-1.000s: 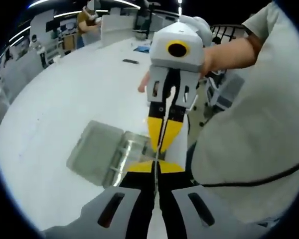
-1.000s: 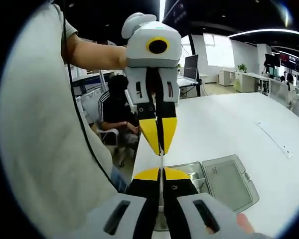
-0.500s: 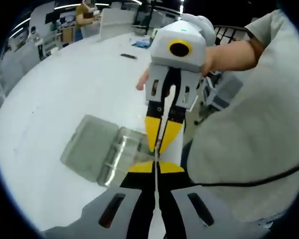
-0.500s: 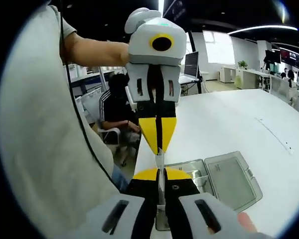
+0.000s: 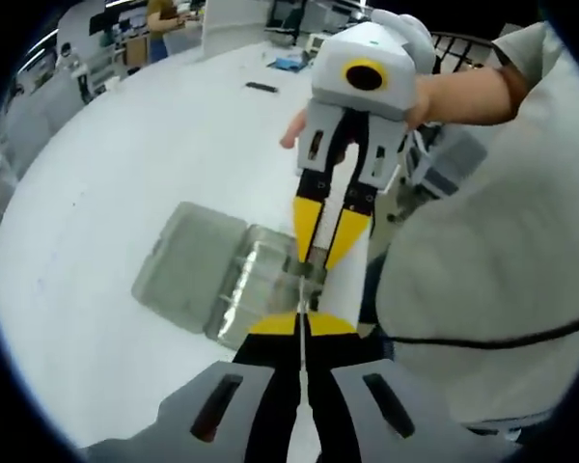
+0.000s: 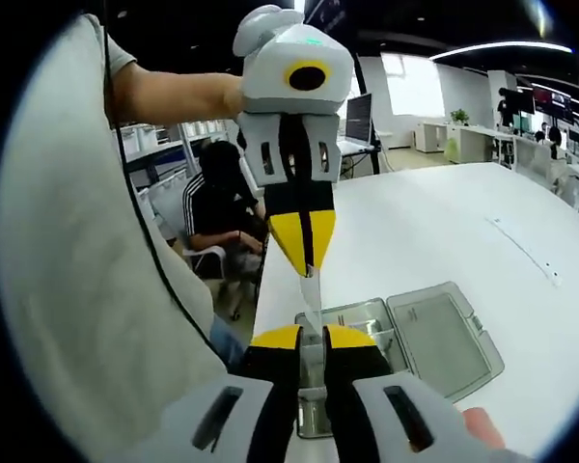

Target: Insert the divider into the dual guide fixture by aligning both edges with the guide slots and pushing it downward to the bottom, including one-sided entry, uneven engagement, binding, and posture correction.

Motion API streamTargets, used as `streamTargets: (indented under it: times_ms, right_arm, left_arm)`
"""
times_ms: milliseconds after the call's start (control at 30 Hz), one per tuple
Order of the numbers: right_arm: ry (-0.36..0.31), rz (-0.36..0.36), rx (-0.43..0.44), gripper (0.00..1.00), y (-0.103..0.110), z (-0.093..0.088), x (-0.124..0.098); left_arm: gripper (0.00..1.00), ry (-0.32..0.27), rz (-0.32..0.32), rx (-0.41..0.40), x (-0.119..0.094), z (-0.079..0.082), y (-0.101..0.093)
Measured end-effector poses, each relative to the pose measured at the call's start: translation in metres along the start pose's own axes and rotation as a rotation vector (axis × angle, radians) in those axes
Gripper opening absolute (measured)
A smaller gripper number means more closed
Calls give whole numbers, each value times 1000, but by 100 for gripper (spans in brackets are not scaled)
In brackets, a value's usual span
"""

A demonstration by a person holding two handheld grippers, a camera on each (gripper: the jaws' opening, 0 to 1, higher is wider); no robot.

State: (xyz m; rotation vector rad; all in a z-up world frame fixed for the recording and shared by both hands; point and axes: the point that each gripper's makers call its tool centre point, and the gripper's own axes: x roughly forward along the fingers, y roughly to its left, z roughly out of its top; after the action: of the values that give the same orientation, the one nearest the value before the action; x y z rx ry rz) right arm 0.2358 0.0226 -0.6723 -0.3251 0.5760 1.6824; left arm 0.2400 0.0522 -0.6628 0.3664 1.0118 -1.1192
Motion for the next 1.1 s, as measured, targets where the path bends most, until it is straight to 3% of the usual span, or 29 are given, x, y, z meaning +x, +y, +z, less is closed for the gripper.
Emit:
streamTargets:
  times_ms: [233, 1100]
  right_arm:
    - [1, -11, 19, 7, -1, -4, -3]
    - [20, -40, 36, 18, -1, -12, -9]
  left_arm:
    - [0, 53, 43, 47, 3, -6, 7]
    - [0, 191, 105, 190, 10, -25, 17]
